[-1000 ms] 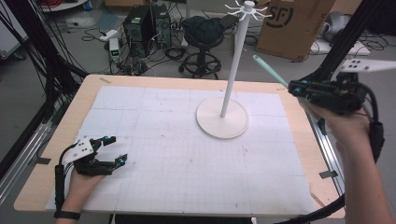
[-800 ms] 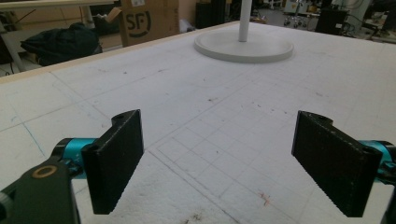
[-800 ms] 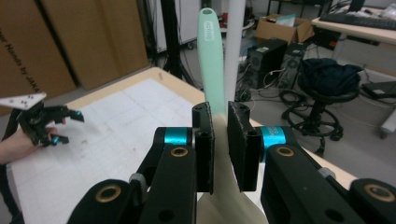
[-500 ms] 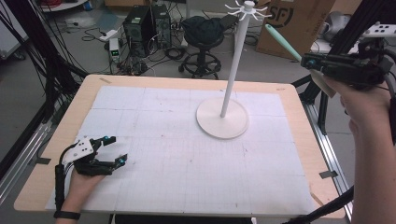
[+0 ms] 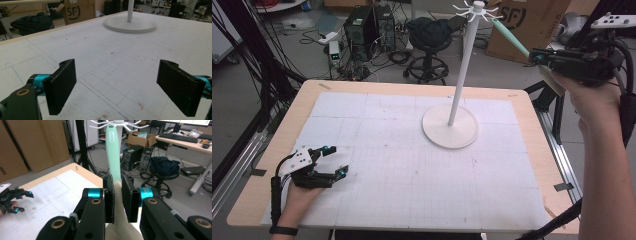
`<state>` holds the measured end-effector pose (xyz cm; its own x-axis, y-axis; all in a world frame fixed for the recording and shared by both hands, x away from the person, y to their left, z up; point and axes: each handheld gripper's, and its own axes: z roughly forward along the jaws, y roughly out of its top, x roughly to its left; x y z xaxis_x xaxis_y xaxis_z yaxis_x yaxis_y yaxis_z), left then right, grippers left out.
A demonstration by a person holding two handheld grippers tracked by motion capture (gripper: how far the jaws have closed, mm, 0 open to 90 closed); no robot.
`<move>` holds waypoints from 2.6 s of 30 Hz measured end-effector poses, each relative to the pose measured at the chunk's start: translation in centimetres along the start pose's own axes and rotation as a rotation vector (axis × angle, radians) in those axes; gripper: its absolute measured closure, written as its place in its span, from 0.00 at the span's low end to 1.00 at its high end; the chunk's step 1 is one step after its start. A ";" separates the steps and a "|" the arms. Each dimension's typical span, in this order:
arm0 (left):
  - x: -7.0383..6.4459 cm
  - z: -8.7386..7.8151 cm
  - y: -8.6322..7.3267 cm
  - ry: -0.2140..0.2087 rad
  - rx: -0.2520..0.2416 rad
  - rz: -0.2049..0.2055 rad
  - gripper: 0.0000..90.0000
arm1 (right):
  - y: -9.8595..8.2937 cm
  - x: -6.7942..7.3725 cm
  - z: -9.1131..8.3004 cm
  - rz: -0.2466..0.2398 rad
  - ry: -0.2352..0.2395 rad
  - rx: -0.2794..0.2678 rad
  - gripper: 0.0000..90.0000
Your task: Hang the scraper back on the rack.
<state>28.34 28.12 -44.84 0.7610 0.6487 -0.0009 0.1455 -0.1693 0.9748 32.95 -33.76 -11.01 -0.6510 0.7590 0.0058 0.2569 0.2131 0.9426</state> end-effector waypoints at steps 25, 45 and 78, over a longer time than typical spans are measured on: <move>0.0 0.0 0.0 0.000 0.002 0.001 0.18 | -0.6 -0.6 2.0 0.017 -0.045 0.044 0.90; 0.1 0.0 0.0 0.002 -0.003 -0.010 0.18 | -2.7 -0.3 4.4 -0.032 -0.042 0.051 0.64; 0.1 -0.1 0.0 0.003 -0.006 -0.016 0.17 | -28.1 4.6 6.9 0.055 0.057 -0.107 0.18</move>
<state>28.38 28.24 -44.85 0.7569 0.6534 -0.0156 0.1534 -0.1544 0.9760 27.65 -32.01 -39.77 -0.6782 0.7311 0.0746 0.2179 0.1031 0.9705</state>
